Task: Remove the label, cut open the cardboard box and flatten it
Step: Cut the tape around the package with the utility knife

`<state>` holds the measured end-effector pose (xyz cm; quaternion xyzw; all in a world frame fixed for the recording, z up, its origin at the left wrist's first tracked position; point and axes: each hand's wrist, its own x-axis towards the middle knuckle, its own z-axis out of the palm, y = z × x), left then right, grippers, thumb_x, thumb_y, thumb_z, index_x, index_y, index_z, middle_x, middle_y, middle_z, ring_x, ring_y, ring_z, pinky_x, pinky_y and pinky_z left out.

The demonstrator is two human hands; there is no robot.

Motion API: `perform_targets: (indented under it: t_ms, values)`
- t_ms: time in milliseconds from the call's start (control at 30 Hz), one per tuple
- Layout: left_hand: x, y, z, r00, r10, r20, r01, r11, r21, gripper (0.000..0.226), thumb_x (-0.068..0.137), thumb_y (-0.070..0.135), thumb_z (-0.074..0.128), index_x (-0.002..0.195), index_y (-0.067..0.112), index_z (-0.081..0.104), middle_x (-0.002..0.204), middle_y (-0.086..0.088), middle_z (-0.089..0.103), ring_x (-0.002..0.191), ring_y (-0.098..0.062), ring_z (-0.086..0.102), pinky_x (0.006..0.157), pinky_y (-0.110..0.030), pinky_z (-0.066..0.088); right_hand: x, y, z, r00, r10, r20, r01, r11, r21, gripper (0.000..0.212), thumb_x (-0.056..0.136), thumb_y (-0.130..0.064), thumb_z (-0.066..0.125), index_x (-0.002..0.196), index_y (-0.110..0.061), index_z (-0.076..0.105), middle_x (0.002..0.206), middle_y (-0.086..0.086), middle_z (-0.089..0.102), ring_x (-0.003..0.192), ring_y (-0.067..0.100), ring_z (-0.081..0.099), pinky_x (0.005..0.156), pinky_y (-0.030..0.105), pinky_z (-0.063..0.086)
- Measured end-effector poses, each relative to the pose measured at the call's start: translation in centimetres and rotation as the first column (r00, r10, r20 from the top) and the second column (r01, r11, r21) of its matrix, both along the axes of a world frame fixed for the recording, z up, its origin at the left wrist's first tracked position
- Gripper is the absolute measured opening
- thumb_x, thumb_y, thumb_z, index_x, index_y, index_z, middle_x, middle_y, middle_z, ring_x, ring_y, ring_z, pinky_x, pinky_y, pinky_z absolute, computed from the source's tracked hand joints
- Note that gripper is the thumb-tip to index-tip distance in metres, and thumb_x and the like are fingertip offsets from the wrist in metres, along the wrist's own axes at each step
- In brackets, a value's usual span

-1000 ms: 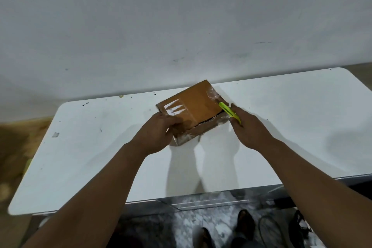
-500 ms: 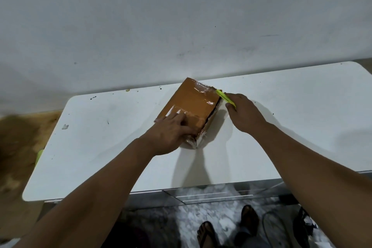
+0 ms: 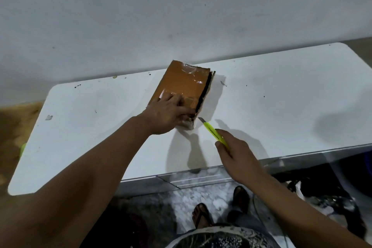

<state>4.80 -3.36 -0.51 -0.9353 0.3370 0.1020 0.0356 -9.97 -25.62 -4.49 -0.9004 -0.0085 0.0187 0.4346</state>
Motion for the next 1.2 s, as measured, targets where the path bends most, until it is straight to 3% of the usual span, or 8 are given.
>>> perform_targets:
  t_ms: [167,300,500,567,633,867,1000,1200]
  values:
    - [-0.2,-0.1,0.2,1.000,0.006,-0.021,-0.006,1.000,0.007,0.057,0.091,0.062,0.010,0.135,0.057,0.047,0.125,0.002,0.045,0.120,-0.028,0.039,0.102,-0.050,0.038,-0.4,1.0,-0.1,0.999,0.017,-0.027,-0.017,1.000,-0.014,0.033,0.101,-0.021,0.048,0.133,-0.019,0.054,0.056,-0.008,0.048,0.052,0.007,0.048,0.052,0.018,0.033]
    - [0.0,0.2,-0.2,1.000,0.003,-0.018,-0.003,1.000,-0.014,0.036,0.104,0.048,0.035,0.136,0.056,0.047,0.126,0.004,0.044,0.122,-0.027,0.037,0.102,-0.050,0.037,-0.3,1.5,0.0,0.999,0.011,-0.032,-0.011,1.000,-0.021,0.032,0.100,-0.019,0.048,0.131,-0.021,0.055,0.054,-0.007,0.047,0.051,0.009,0.047,0.051,0.019,0.033]
    - [-0.5,0.3,-0.1,0.996,0.043,-0.083,-0.051,0.994,-0.092,0.057,0.091,0.065,0.016,0.133,0.057,0.053,0.122,0.005,0.044,0.122,-0.022,0.034,0.103,-0.045,0.032,-0.2,2.2,0.0,0.999,0.011,-0.046,-0.012,1.000,-0.015,0.033,0.101,-0.020,0.047,0.134,-0.022,0.052,0.058,-0.006,0.050,0.049,0.012,0.046,0.054,0.033,0.039]
    - [-0.4,0.6,-0.5,0.994,0.052,-0.099,-0.066,0.986,-0.150,0.039,0.100,0.054,0.034,0.134,0.056,0.055,0.119,0.005,0.042,0.121,-0.021,0.033,0.101,-0.042,0.030,-0.2,2.5,0.0,0.999,0.004,-0.047,-0.005,1.000,-0.016,0.034,0.101,-0.020,0.046,0.135,-0.021,0.051,0.061,-0.007,0.052,0.052,0.011,0.048,0.056,0.033,0.039]
    - [-0.4,0.7,-0.9,0.992,0.058,-0.116,-0.082,0.974,-0.212,0.037,0.102,0.039,0.045,0.134,0.055,0.055,0.114,0.008,0.038,0.121,-0.021,0.034,0.100,-0.042,0.028,-0.3,2.7,0.1,0.999,-0.007,-0.040,0.007,1.000,-0.016,0.034,0.102,-0.020,0.046,0.136,-0.020,0.051,0.062,-0.008,0.051,0.053,0.010,0.048,0.055,0.033,0.037]
    - [-0.4,0.3,-0.4,0.980,0.070,-0.184,-0.111,0.969,-0.222,0.039,0.105,0.036,0.045,0.136,0.058,0.050,0.118,0.006,0.038,0.122,-0.020,0.030,0.103,-0.039,0.021,-0.5,3.2,0.0,0.999,-0.017,-0.037,0.015,0.999,-0.044,0.036,0.101,-0.018,0.044,0.137,-0.018,0.048,0.068,-0.009,0.050,0.057,0.007,0.044,0.058,0.030,0.032]
    - [-0.1,-0.1,0.2,0.969,0.071,-0.235,-0.107,0.984,-0.146,0.041,0.106,0.038,0.039,0.136,0.066,0.043,0.119,0.009,0.034,0.128,-0.020,0.024,0.110,-0.048,0.020,-0.4,3.4,0.1,0.998,-0.024,-0.056,0.020,0.997,-0.079,0.039,0.102,-0.018,0.043,0.140,-0.017,0.045,0.081,0.001,0.057,0.068,0.021,0.049,0.063,0.031,0.036]
    - [0.0,-0.2,0.3,0.959,0.075,-0.273,-0.119,0.982,-0.148,0.038,0.105,0.044,0.038,0.133,0.069,0.041,0.119,0.009,0.035,0.130,-0.020,0.022,0.108,-0.047,0.022,0.1,4.0,0.6,0.993,-0.023,-0.113,0.004,0.987,-0.160,0.041,0.102,-0.018,0.040,0.142,-0.016,0.040,0.096,0.011,0.063,0.086,0.031,0.056,0.069,0.035,0.040]
